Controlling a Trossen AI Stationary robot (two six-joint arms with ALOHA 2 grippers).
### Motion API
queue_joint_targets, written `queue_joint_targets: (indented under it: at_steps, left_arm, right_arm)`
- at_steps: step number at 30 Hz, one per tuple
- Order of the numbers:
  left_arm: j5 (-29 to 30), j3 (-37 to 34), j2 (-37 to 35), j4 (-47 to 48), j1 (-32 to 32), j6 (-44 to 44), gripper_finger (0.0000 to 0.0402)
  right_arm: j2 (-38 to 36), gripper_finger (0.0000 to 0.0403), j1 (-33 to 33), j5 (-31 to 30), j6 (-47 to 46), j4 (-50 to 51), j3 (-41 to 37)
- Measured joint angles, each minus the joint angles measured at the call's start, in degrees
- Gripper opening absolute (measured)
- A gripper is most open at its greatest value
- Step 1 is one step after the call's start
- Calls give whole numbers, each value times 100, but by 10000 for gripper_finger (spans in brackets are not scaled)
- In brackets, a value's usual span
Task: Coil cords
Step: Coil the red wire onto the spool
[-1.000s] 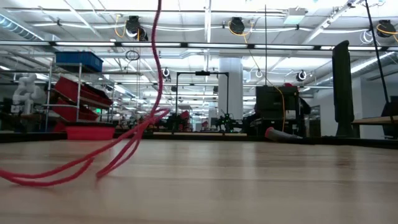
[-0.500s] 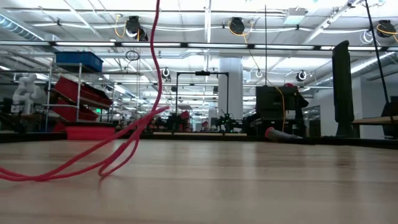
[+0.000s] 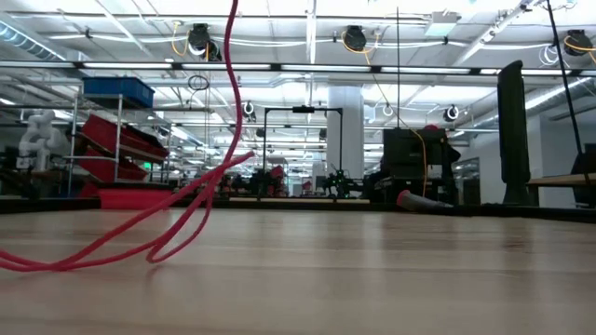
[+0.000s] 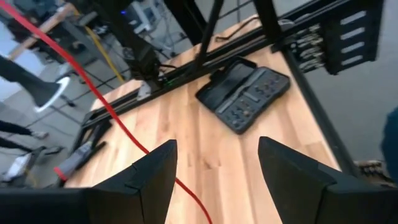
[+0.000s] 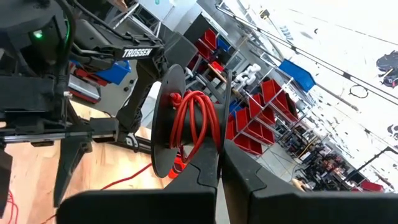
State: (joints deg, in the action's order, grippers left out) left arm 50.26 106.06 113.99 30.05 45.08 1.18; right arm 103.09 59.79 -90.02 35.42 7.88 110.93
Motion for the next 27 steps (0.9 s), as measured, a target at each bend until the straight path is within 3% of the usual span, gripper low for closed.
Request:
queue_joint_targets:
  at_steps: [4, 27]
  left_arm:
    - [243, 0, 0, -3, -9, 7, 233]
    - [258, 0, 0, 253, -269, 757, 233]
  right_arm:
    - [0, 0, 0, 0, -4, 2, 0]
    - [0, 0, 0, 2, -20, 2, 0]
